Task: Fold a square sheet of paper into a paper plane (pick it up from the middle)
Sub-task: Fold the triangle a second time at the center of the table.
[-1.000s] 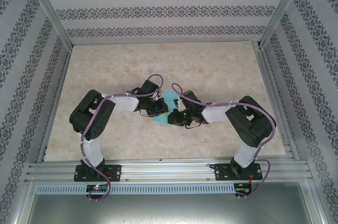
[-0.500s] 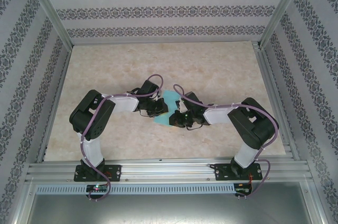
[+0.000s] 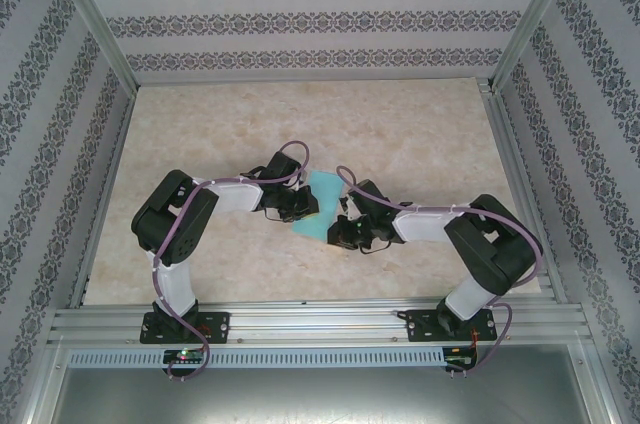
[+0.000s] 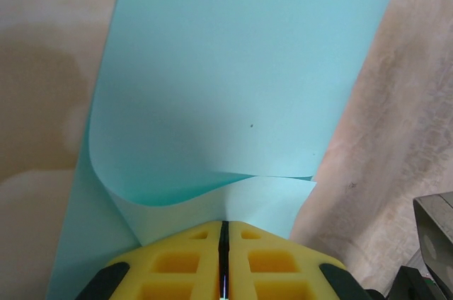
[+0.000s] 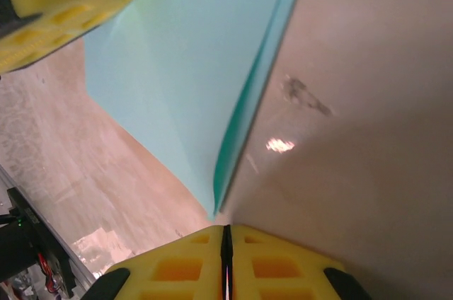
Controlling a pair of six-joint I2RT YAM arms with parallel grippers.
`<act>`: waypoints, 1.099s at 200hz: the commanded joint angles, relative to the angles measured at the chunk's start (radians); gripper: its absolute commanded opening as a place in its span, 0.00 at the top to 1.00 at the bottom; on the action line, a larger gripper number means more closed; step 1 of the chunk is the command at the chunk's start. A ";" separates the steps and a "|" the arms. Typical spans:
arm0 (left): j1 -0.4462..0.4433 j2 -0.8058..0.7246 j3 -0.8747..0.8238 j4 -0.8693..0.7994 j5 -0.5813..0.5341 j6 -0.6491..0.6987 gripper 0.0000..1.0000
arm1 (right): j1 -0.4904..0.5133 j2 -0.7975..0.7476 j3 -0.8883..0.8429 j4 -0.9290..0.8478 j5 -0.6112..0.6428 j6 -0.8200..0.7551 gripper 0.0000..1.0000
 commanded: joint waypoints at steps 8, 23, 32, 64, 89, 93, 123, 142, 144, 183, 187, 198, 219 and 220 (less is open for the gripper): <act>0.001 0.047 -0.027 -0.059 -0.048 0.023 0.88 | 0.005 -0.092 0.023 -0.055 0.036 0.013 0.88; 0.001 0.046 -0.025 -0.058 -0.045 0.023 0.88 | 0.003 -0.108 0.047 -0.041 0.035 0.026 0.88; 0.000 0.046 -0.024 -0.059 -0.043 0.023 0.88 | 0.004 -0.100 0.063 -0.022 0.029 0.038 0.87; 0.000 0.046 -0.019 -0.060 -0.039 0.023 0.88 | 0.013 -0.005 0.125 0.041 -0.003 0.074 0.87; 0.001 0.044 -0.018 -0.062 -0.034 0.025 0.88 | 0.014 0.073 0.157 0.066 -0.029 0.087 0.87; 0.001 0.043 -0.019 -0.063 -0.032 0.025 0.87 | 0.014 0.081 0.159 0.067 -0.027 0.089 0.87; 0.000 0.038 -0.018 -0.060 -0.027 0.027 0.87 | 0.002 0.130 0.147 0.015 0.002 0.056 0.87; 0.001 0.033 -0.019 -0.056 -0.021 0.032 0.86 | -0.001 0.155 0.114 -0.005 0.022 0.043 0.88; 0.001 0.032 -0.018 -0.054 -0.020 0.032 0.86 | -0.002 0.158 0.110 -0.004 0.023 0.042 0.89; 0.001 -0.006 -0.011 -0.024 0.015 0.047 0.80 | -0.002 0.181 0.046 0.044 0.023 0.057 0.93; 0.000 -0.012 -0.010 -0.016 0.022 0.048 0.79 | -0.002 0.183 0.044 0.042 0.026 0.056 0.93; 0.001 -0.018 -0.008 0.000 0.042 0.054 0.76 | -0.003 0.183 0.043 0.042 0.026 0.054 0.94; 0.000 -0.005 -0.003 0.012 0.064 0.066 0.75 | -0.003 0.183 0.052 0.028 0.030 0.047 0.95; 0.001 -0.004 -0.003 0.012 0.064 0.066 0.75 | -0.003 0.183 0.052 0.027 0.032 0.046 0.95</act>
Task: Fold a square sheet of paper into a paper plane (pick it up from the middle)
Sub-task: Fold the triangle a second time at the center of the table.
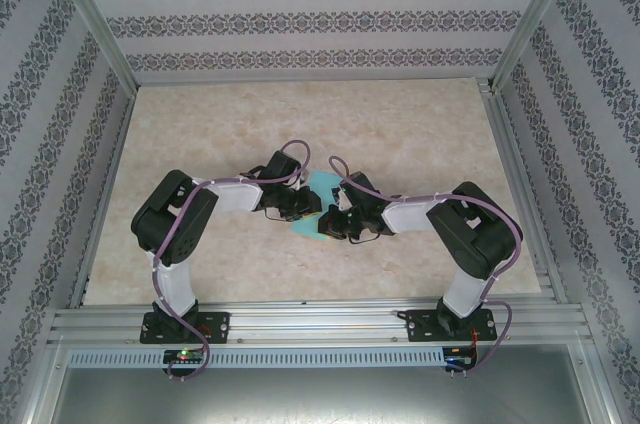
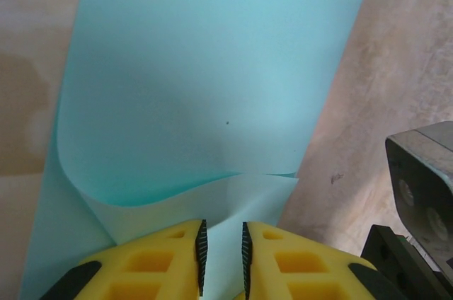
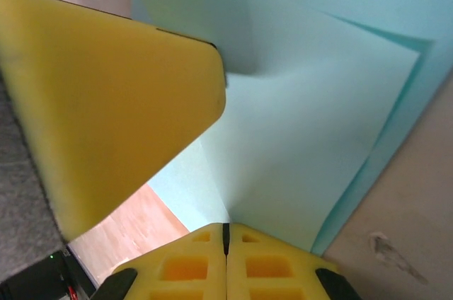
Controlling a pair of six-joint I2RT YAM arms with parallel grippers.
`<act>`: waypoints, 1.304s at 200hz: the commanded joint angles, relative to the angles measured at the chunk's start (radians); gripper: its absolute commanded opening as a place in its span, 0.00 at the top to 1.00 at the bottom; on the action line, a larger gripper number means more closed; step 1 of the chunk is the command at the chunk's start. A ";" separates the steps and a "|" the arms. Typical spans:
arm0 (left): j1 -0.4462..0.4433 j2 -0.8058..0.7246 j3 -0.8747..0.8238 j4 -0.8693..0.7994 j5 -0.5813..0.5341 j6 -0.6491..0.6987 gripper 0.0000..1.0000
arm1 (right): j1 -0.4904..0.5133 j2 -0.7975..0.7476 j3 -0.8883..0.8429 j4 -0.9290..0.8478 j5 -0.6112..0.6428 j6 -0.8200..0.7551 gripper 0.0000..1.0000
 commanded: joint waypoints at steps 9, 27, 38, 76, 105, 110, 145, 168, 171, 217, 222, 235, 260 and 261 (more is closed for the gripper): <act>0.000 0.010 -0.004 -0.010 0.015 0.038 0.75 | -0.001 0.041 -0.030 -0.109 0.052 -0.020 0.95; 0.003 0.014 -0.001 -0.038 -0.047 0.039 0.77 | -0.001 0.034 -0.026 -0.131 0.064 -0.032 0.97; 0.006 0.019 0.002 -0.048 -0.075 0.044 0.79 | -0.001 0.032 -0.023 -0.145 0.068 -0.040 0.98; 0.042 0.031 -0.002 -0.044 -0.114 0.036 0.81 | -0.002 0.026 -0.021 -0.194 0.078 -0.074 1.00; 0.077 0.031 -0.008 -0.022 -0.093 0.040 0.81 | -0.003 0.025 -0.022 -0.209 0.073 -0.088 1.00; 0.080 0.031 -0.007 -0.022 -0.088 0.043 0.81 | -0.002 0.024 -0.022 -0.214 0.076 -0.090 1.00; 0.104 0.043 0.011 -0.027 -0.082 0.048 0.80 | -0.002 0.021 -0.026 -0.219 0.070 -0.098 1.00; 0.118 0.051 0.024 -0.033 -0.081 0.048 0.80 | -0.002 0.011 -0.027 -0.225 0.068 -0.106 1.00; 0.119 0.051 0.026 -0.035 -0.081 0.049 0.80 | -0.002 0.009 -0.027 -0.226 0.067 -0.108 1.00; 0.158 0.053 0.071 -0.080 -0.080 0.083 0.80 | -0.003 0.009 -0.015 -0.246 0.060 -0.130 1.00; 0.164 0.053 0.075 -0.087 -0.077 0.087 0.80 | -0.004 0.011 -0.015 -0.245 0.058 -0.131 1.00; 0.175 0.051 0.086 -0.092 -0.066 0.092 0.80 | -0.005 0.016 -0.011 -0.243 0.052 -0.135 1.00; 0.185 0.034 0.109 -0.125 -0.050 0.106 0.79 | -0.005 0.030 0.000 -0.235 0.034 -0.143 1.00; 0.185 0.032 0.109 -0.126 -0.050 0.107 0.79 | -0.004 0.030 -0.001 -0.235 0.033 -0.144 1.00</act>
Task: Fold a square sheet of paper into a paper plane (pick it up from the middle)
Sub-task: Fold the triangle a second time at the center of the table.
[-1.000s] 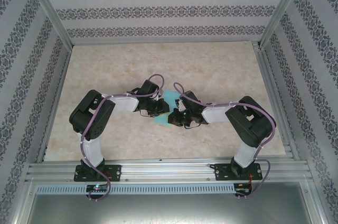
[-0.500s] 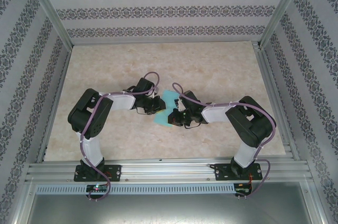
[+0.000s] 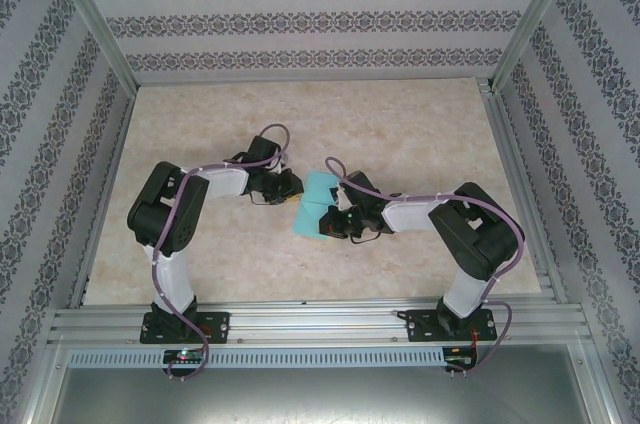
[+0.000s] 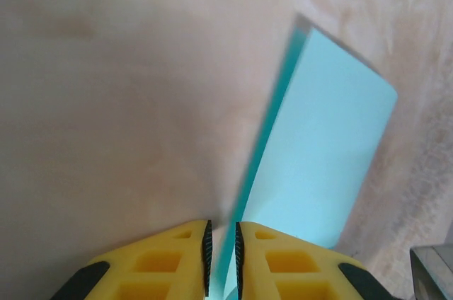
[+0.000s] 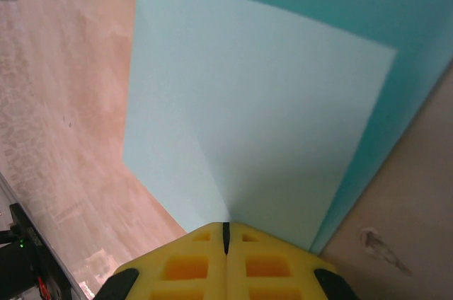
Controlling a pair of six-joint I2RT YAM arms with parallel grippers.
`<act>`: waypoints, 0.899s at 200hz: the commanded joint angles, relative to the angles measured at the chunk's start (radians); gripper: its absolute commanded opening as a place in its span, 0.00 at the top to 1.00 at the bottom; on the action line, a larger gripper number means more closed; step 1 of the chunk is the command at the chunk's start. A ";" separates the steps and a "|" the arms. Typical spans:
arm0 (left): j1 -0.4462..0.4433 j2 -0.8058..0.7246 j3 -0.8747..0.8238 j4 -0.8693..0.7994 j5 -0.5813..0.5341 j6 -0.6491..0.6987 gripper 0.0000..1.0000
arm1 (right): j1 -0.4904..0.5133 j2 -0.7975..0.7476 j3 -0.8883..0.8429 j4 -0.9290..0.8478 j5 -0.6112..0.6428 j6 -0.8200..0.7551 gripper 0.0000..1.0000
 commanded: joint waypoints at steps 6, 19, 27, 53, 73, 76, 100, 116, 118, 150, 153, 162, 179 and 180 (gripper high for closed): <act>0.014 -0.016 0.035 -0.069 -0.015 0.049 0.79 | -0.006 0.043 -0.018 -0.162 0.011 -0.037 1.00; 0.014 -0.054 0.024 -0.067 0.001 0.043 0.78 | -0.009 0.047 -0.008 -0.167 0.007 -0.046 1.00; 0.011 -0.082 0.012 -0.058 0.013 0.038 0.78 | -0.011 0.048 -0.001 -0.171 0.003 -0.052 1.00; -0.021 -0.161 -0.039 -0.017 0.065 0.026 0.78 | -0.016 0.050 0.019 -0.188 -0.001 -0.069 1.00; -0.065 -0.174 -0.056 -0.005 0.101 0.033 0.78 | -0.020 0.047 0.020 -0.190 -0.004 -0.069 0.99; -0.072 -0.171 -0.057 -0.003 0.108 0.034 0.78 | -0.021 0.047 0.021 -0.190 -0.004 -0.069 0.99; -0.111 -0.133 -0.063 0.013 0.117 0.035 0.80 | -0.022 0.035 0.018 -0.190 0.000 -0.070 0.98; -0.116 -0.099 -0.067 0.042 0.123 0.023 0.81 | -0.024 0.029 0.018 -0.192 0.002 -0.069 0.98; -0.116 -0.093 -0.067 0.045 0.124 0.022 0.81 | -0.024 0.027 0.018 -0.193 0.002 -0.068 0.98; -0.116 -0.039 -0.049 0.035 0.098 0.040 0.82 | -0.025 0.017 0.021 -0.198 0.005 -0.068 0.98; -0.116 -0.036 -0.047 0.028 0.091 0.043 0.83 | -0.026 0.016 0.023 -0.201 0.006 -0.068 0.98; -0.116 -0.025 -0.045 0.015 0.067 0.050 0.83 | -0.026 0.011 0.025 -0.202 0.006 -0.069 0.98; -0.116 -0.003 -0.040 -0.012 0.024 0.072 0.83 | -0.026 0.003 0.029 -0.204 0.002 -0.068 0.98; -0.116 -0.002 -0.040 -0.014 0.021 0.073 0.83 | -0.026 0.003 0.029 -0.204 0.001 -0.068 0.97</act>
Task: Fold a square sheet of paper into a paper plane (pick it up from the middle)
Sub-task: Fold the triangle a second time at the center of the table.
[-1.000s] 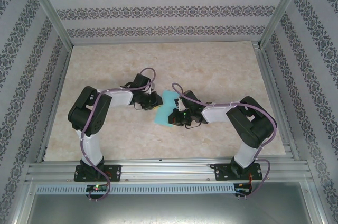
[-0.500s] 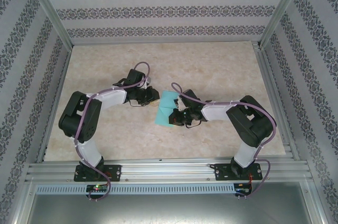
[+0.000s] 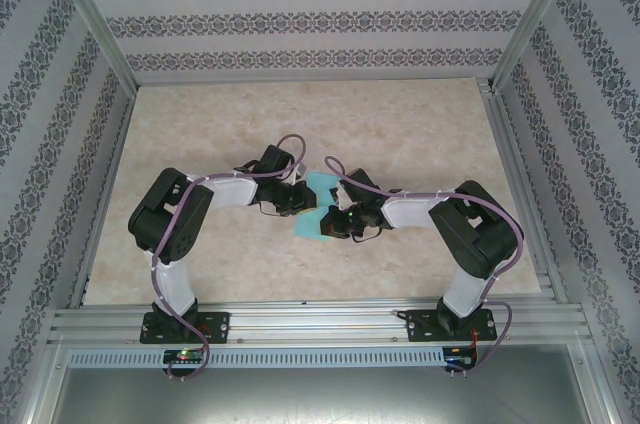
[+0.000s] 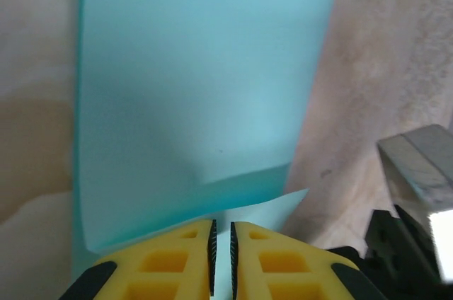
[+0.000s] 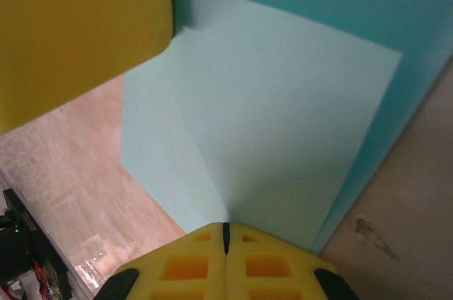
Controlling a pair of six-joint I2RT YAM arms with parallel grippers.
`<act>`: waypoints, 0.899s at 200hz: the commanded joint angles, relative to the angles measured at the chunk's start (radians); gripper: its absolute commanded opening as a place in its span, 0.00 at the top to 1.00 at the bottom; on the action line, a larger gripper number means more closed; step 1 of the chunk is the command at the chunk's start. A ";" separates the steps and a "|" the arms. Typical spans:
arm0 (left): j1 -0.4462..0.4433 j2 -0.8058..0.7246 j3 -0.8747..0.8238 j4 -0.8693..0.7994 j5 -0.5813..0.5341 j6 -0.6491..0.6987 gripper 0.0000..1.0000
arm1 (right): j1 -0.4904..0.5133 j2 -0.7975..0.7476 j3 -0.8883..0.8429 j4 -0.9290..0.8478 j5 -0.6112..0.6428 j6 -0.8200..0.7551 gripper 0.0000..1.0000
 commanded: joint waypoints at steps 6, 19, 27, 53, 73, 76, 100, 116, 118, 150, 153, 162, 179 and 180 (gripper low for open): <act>0.002 0.037 0.013 -0.041 -0.079 0.058 0.84 | -0.008 -0.008 -0.004 -0.115 0.031 -0.014 0.97; 0.003 0.051 0.013 -0.062 -0.103 0.067 0.85 | -0.007 -0.026 0.003 -0.110 0.020 -0.008 0.97; 0.003 0.054 0.011 -0.067 -0.107 0.071 0.85 | -0.007 -0.042 0.006 -0.099 0.008 -0.002 0.96; 0.003 0.050 -0.015 -0.049 -0.104 0.064 0.85 | -0.007 -0.076 0.031 -0.061 -0.027 0.034 0.95; 0.003 0.049 -0.027 -0.032 -0.097 0.054 0.85 | -0.002 -0.054 0.069 -0.044 -0.040 0.058 0.94; 0.003 0.050 -0.028 -0.030 -0.095 0.053 0.85 | -0.003 -0.048 0.074 -0.043 -0.039 0.061 0.94; 0.003 0.056 -0.026 -0.021 -0.086 0.048 0.85 | -0.001 0.007 0.106 -0.032 -0.023 0.080 0.94; 0.003 0.057 -0.027 -0.020 -0.081 0.048 0.85 | -0.002 0.047 0.114 -0.025 -0.011 0.089 0.94; 0.003 0.056 -0.028 -0.020 -0.080 0.049 0.85 | -0.002 0.053 0.115 -0.025 -0.011 0.090 0.94; 0.002 0.058 -0.025 -0.026 -0.082 0.048 0.85 | -0.003 0.118 0.099 -0.008 -0.011 0.098 0.94; 0.003 0.058 -0.026 -0.026 -0.083 0.048 0.86 | -0.004 0.119 0.095 -0.011 -0.004 0.098 0.93; 0.003 0.059 -0.028 -0.026 -0.086 0.048 0.86 | -0.009 0.118 0.081 -0.022 0.009 0.097 0.93; 0.002 0.061 -0.027 -0.033 -0.094 0.046 0.87 | -0.015 0.110 0.055 -0.019 0.001 0.097 0.93; 0.003 0.061 -0.027 -0.034 -0.094 0.045 0.87 | -0.015 0.110 0.054 -0.018 0.002 0.098 0.93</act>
